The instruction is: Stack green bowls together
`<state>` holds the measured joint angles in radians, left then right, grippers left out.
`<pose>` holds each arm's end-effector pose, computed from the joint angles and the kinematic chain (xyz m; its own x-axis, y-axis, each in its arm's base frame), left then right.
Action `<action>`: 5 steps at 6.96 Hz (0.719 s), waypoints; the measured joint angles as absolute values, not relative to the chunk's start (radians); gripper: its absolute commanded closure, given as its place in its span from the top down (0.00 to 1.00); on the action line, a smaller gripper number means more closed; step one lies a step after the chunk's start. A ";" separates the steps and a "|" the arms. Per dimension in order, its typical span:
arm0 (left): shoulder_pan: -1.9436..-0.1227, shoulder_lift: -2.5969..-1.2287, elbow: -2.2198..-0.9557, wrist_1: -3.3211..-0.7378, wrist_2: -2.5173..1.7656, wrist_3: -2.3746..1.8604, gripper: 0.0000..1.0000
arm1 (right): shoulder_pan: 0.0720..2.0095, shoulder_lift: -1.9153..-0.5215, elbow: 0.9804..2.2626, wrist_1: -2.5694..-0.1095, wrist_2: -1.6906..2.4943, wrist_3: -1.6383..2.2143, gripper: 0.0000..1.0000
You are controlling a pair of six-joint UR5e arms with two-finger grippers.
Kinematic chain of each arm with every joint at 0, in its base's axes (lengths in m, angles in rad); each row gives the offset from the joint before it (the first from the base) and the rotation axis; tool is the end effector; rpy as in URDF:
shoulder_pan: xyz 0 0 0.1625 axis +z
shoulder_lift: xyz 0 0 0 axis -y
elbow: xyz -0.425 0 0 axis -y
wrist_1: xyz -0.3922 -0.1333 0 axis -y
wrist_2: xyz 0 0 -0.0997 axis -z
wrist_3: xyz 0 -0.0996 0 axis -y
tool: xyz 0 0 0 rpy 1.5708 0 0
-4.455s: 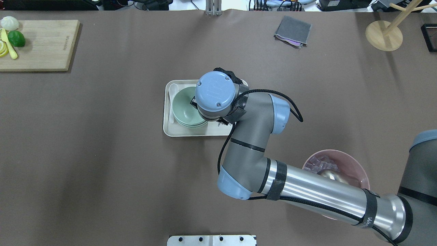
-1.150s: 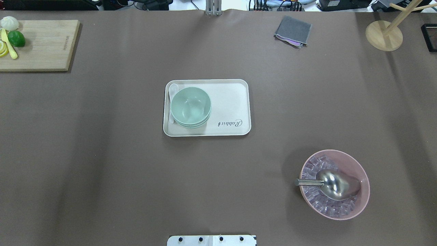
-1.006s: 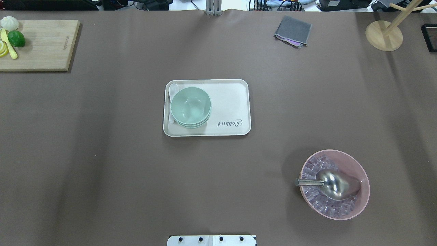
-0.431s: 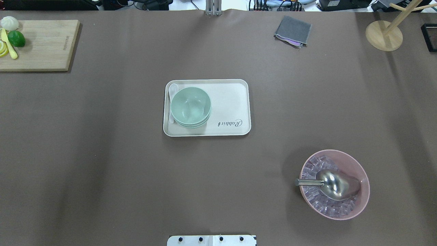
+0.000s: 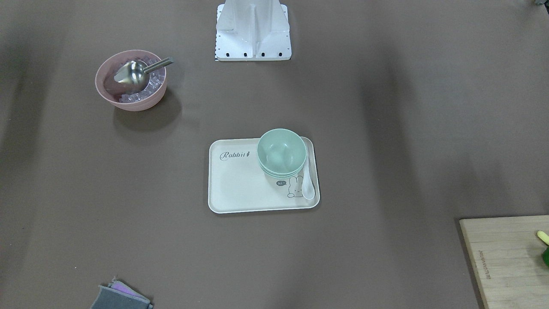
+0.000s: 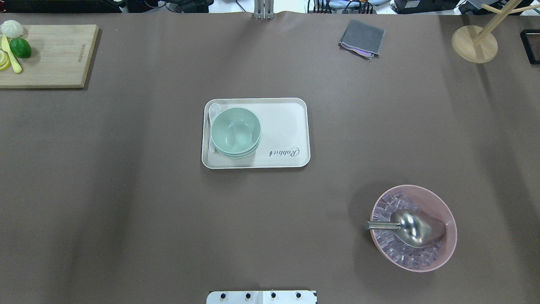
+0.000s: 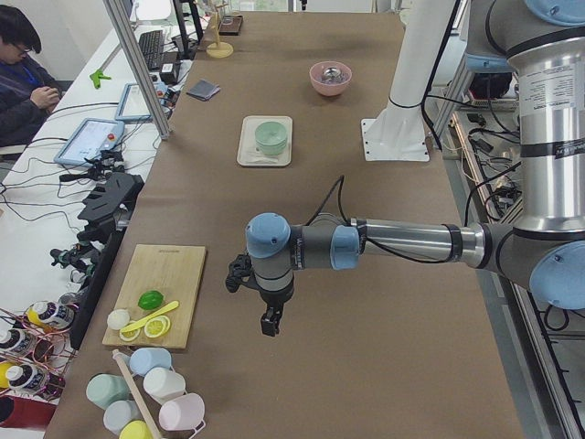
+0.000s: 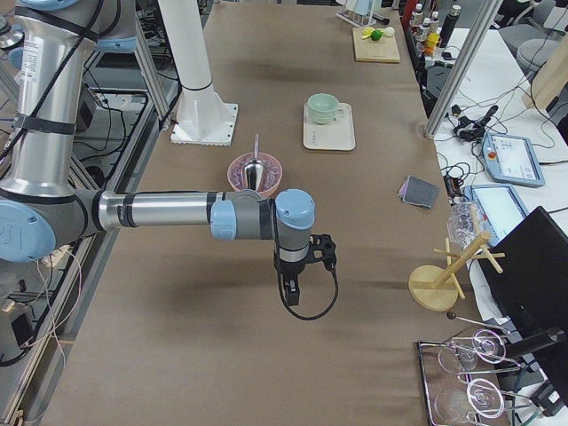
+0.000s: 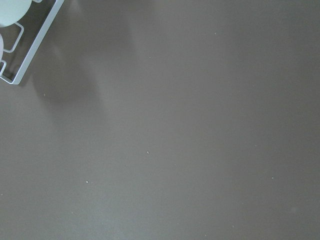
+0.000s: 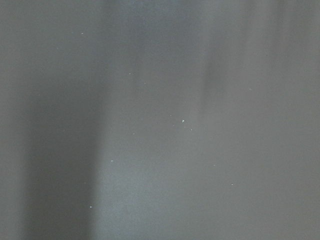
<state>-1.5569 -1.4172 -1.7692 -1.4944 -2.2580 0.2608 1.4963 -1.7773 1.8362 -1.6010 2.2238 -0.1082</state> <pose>-0.0642 -0.4249 0.6450 0.7435 0.2487 -0.6208 -0.2128 0.9680 0.1330 0.0423 -0.4106 0.6316 0.7781 -0.1837 0.6007 0.1594 0.9827 0.0941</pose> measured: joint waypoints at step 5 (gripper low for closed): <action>-1.557 -1.408 -1.770 -1.496 -2.259 0.261 0.99 | 1.468 -1.778 1.836 -1.600 2.245 -0.109 1.00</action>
